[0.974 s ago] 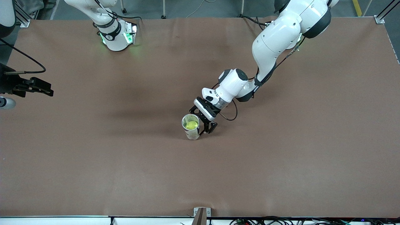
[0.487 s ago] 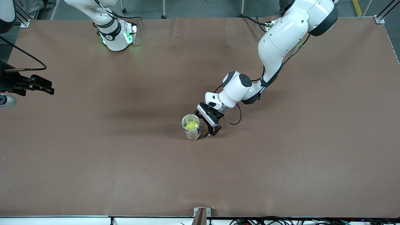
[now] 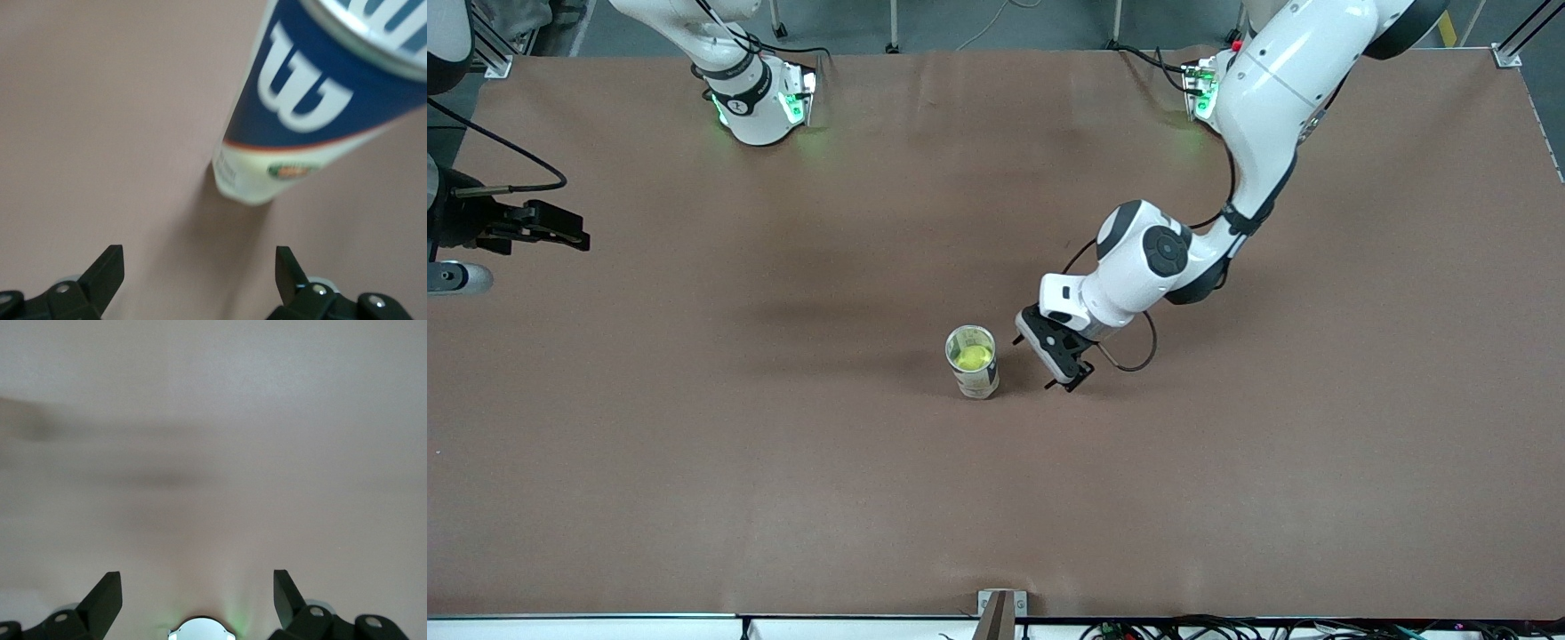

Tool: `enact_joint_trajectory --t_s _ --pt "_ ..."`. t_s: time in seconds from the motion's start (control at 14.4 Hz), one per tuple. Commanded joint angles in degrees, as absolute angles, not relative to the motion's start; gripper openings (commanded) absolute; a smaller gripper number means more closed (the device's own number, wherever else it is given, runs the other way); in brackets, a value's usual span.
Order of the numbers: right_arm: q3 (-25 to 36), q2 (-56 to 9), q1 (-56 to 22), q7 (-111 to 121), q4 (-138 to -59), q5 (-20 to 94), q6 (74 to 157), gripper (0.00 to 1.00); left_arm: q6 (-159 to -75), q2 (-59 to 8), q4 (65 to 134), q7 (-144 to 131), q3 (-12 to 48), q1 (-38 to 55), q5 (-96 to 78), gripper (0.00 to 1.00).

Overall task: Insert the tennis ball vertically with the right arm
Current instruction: 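Open the left gripper and release the upright can on the table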

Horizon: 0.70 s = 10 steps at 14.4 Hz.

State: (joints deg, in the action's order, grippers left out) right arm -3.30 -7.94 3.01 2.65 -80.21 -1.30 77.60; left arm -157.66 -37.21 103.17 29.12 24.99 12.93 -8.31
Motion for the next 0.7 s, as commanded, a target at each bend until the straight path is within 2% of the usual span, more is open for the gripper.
enact_joint_trajectory --t_s 0.0,0.35,0.63 --pt "-3.1 -5.0 1.6 2.6 -83.0 -1.6 78.2 1.0 -146.8 -32.3 103.4 28.7 24.3 9.7 -8.4 1.0" --pt "-1.9 -2.9 0.7 2.6 -84.3 -1.6 78.7 1.0 -127.5 -30.0 93.7 26.6 18.9 7.2 -8.1 1.0" --pt "-0.4 -1.1 0.3 2.6 -85.5 -1.5 78.7 1.0 -119.1 -28.9 87.0 18.6 16.4 6.4 -4.8 1.0"
